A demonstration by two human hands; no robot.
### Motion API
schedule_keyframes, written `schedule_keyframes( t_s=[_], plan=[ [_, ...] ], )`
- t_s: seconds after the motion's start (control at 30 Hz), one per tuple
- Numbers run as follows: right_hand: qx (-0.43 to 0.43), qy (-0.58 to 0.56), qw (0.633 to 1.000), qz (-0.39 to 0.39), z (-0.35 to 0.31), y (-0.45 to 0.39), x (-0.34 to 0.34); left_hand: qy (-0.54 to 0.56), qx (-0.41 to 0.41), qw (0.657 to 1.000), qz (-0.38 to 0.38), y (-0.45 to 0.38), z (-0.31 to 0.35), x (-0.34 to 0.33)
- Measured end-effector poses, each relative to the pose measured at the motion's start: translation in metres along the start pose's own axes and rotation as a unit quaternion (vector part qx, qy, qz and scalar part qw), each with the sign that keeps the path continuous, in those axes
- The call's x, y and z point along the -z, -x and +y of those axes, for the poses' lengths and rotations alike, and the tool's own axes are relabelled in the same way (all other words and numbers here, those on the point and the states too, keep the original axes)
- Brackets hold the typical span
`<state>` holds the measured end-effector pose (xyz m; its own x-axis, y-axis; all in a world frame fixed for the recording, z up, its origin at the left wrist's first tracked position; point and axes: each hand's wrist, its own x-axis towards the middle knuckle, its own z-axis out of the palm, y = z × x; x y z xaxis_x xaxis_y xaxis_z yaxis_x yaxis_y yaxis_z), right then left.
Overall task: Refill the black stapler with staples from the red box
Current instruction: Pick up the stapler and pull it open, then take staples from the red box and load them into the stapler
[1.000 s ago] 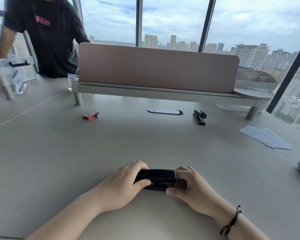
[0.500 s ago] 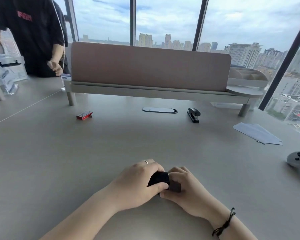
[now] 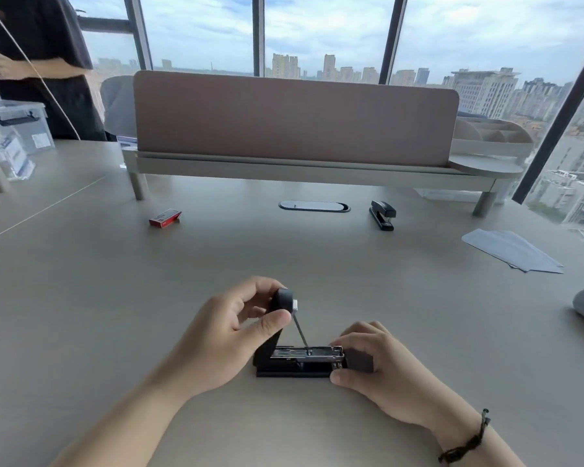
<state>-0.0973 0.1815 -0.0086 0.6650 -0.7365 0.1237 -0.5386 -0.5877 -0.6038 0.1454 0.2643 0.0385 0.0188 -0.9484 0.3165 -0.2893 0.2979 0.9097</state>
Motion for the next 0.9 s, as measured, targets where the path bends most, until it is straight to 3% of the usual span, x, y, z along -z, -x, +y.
schedule_keyframes(
  t_s=[0.17,0.43,0.7,0.9],
  plan=[
    [0.004,-0.001,1.000,0.005,-0.002,0.001,-0.001,0.038,0.022,0.998,0.038,0.014,-0.013,0.038],
    [0.005,0.006,1.000,0.008,0.002,0.002,-0.001,-0.005,0.087,0.996,0.002,0.039,-0.039,0.088],
    [-0.002,0.005,1.000,0.004,0.001,0.002,-0.001,-0.112,0.130,0.984,-0.056,0.047,-0.055,0.098],
    [-0.016,-0.002,1.000,0.004,-0.002,0.002,0.000,-0.239,0.097,0.964,-0.065,0.046,-0.051,0.093]
  ],
)
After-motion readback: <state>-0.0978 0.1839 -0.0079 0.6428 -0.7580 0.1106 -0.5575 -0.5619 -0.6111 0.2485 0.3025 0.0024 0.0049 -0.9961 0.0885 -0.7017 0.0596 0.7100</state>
